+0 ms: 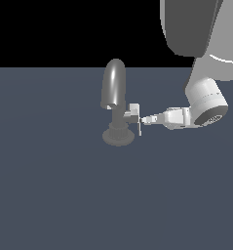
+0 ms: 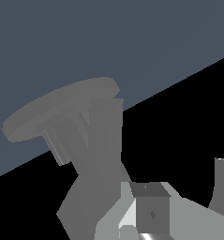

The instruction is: Turn on the faucet by rotating a designated handle.

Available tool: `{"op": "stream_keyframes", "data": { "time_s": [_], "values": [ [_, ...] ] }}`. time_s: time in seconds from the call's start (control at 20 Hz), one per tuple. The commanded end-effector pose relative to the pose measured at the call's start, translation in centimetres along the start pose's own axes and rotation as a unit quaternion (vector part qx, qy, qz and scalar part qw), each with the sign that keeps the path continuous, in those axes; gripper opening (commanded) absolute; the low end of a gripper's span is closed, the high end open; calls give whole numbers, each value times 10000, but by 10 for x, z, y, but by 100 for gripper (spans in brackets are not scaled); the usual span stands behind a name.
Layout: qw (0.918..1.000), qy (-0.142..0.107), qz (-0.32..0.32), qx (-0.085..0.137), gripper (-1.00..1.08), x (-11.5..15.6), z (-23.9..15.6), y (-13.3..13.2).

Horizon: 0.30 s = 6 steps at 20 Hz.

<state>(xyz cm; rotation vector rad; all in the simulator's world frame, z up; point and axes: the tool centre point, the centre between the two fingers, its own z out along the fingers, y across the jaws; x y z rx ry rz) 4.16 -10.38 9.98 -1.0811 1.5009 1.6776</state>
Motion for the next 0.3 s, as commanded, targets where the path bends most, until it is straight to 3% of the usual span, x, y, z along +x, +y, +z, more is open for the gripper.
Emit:
{"op": "stream_keyframes", "data": {
  "time_s": [0.0,0.25],
  "values": [
    [9994,-23,279,180,-100,44,8,-24],
    [9993,-31,324,185,-100,53,8,-31]
  ]
}}
